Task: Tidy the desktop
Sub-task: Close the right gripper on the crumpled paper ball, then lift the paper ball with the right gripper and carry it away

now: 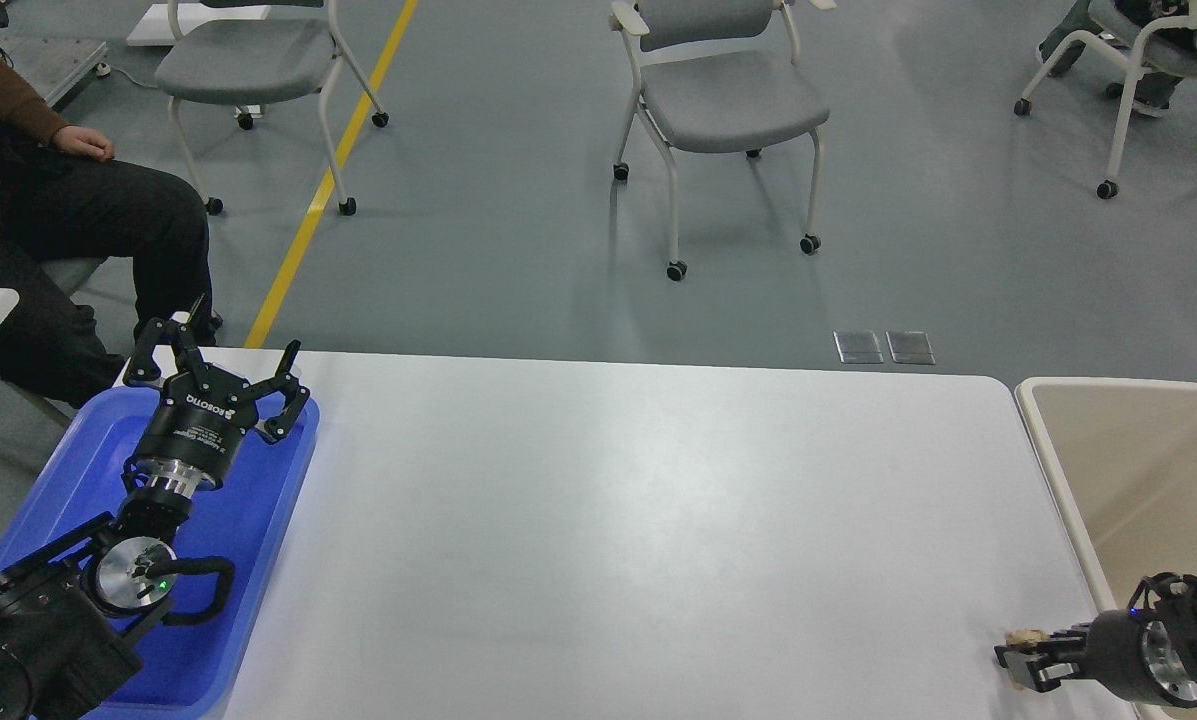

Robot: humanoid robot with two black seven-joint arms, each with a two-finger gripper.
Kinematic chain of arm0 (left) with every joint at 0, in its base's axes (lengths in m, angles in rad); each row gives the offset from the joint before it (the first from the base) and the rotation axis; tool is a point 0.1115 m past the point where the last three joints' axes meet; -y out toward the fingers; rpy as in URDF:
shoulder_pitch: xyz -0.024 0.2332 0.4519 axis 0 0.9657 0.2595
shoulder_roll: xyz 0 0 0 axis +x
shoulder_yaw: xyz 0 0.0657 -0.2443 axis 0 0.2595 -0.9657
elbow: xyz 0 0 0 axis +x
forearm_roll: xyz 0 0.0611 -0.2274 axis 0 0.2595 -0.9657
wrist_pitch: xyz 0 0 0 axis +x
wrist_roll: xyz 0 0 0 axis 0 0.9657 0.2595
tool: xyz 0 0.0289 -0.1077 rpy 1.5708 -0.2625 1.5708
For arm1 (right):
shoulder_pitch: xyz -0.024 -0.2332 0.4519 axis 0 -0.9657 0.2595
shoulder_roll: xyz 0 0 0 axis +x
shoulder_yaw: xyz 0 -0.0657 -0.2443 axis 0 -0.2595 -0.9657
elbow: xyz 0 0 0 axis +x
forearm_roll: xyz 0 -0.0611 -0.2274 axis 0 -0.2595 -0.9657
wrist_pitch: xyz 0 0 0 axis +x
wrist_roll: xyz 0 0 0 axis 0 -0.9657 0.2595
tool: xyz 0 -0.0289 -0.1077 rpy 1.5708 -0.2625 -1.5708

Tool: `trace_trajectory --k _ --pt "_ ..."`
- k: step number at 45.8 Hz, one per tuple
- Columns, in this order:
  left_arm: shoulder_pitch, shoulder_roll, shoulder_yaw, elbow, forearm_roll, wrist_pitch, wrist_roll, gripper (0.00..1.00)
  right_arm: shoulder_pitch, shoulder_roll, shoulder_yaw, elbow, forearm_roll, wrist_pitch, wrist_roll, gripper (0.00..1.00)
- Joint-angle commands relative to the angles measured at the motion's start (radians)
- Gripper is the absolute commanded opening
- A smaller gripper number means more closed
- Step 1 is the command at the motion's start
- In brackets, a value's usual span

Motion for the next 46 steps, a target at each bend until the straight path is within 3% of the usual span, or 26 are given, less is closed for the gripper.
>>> trace_trajectory --k 1,8,27,46 --pt "0.0 0.0 0.0 0.0 0.0 0.001 0.0 0.98 0.001 0.003 0.0 -0.008 0.001 -0.016 0.035 0.0" --pt "0.0 0.0 0.0 0.0 0.0 0.001 0.001 0.98 0.015 0.003 0.007 -0.008 0.001 -0.019 0.086 0.0" --pt "0.0 0.0 0.0 0.0 0.0 0.001 0.001 0.98 0.075 -0.019 0.112 0.033 0.033 -0.039 0.153 0.0" --pt "0.0 0.0 0.0 0.0 0.0 -0.001 0.001 0.98 0.3 -0.03 0.17 0.101 0.255 -0.019 0.159 0.0"
